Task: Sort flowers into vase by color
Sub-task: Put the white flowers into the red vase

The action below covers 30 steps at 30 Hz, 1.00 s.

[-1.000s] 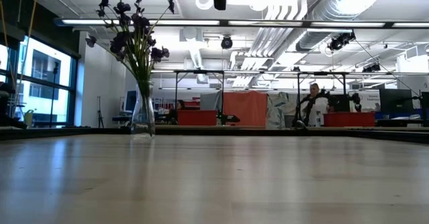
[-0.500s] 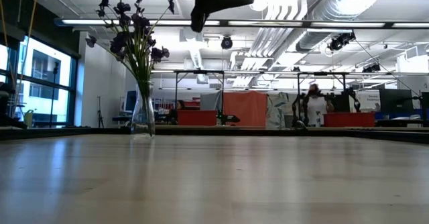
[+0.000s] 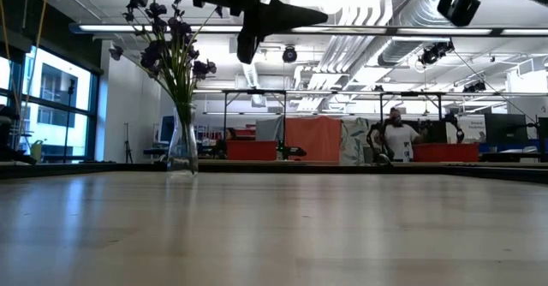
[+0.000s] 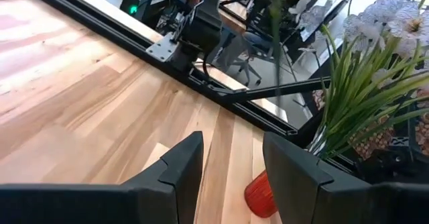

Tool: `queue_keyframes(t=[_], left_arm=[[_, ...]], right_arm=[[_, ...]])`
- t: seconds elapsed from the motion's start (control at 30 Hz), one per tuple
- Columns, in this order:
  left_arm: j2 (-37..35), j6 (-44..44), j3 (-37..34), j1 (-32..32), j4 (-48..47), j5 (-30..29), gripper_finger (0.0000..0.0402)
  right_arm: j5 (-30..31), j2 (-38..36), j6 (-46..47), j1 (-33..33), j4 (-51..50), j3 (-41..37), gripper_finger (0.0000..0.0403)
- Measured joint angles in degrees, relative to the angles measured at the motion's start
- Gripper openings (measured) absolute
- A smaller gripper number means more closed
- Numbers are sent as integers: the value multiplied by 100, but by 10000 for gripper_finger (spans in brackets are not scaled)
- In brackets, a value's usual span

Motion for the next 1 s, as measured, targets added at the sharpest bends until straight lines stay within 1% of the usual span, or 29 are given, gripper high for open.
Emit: queue_keyframes(t=[0.07,0.13,0.2,0.33,0.4,0.47,0.67,0.8,1.0], left_arm=[[-37,-26,0,0,-8,30,145],[-114,-24,0,0,-29,66,145],[-144,-18,2,0,-26,69,145],[-137,-28,0,2,-65,198,145],[-140,-77,0,0,-109,225,145],[-138,-83,0,-2,-178,235,145],[-137,-186,0,-31,-190,235,145],[-137,-202,0,-33,-178,237,145],[-137,-187,0,-33,-189,237,145]], right_arm=[[-19,123,82,-14,1037,-361,0],[-132,284,192,-15,1590,-501,0],[-451,471,271,6,1671,-481,0],[-1329,869,485,127,1760,-210,0],[-1590,1104,525,233,1739,-148,0],[-1577,1327,456,362,1735,-130,0],[-1204,1833,44,564,1980,-130,0],[-1199,1877,-30,606,2067,-130,0],[-1196,1809,-497,765,2072,-130,0]])
